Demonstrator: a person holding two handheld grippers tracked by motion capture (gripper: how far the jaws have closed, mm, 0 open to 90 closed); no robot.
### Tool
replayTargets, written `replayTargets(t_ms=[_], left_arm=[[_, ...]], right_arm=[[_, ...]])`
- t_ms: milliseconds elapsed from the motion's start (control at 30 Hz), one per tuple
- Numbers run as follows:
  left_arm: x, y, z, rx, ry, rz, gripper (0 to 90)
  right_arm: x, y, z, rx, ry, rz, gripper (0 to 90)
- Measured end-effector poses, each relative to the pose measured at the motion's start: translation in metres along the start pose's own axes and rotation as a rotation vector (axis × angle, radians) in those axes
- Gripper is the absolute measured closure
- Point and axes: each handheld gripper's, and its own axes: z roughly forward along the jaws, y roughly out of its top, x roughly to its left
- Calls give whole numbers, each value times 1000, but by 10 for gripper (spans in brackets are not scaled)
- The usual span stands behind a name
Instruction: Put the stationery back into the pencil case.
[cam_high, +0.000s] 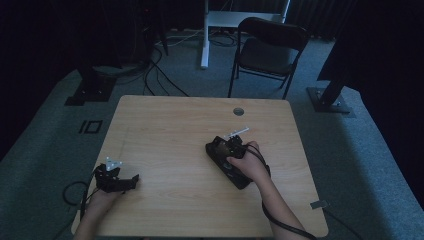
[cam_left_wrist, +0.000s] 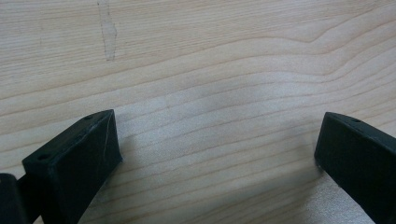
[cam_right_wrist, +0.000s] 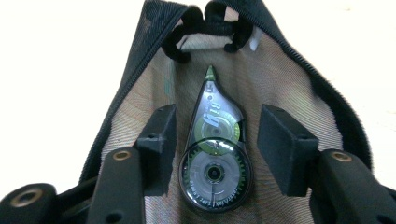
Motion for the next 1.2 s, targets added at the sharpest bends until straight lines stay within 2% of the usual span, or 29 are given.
replayTargets(t_ms=[133,467,633,733,867,1033,1200], left_arm=[[0,0,0,0,0,0,2],[0,0,0,0,0,0,2],[0,0,0,0,0,0,2],[0,0,0,0,0,0,2],[0,0,0,0,0,0,2],[0,0,0,0,0,0,2],[0,0,0,0,0,0,2]], right_arm=[[-2,0,-7,-36,17,14,450],[-4,-5,-30,-124,59,9,372],[-8,-10,-40,-169,104,9,324],[-10,-13,-46,-196,115,17,330],[-14,-18,-55,-256,113,33,281],[-23,-24,-64,-305,113,62,272],[-32,-31,-70,-347,82,32,257]])
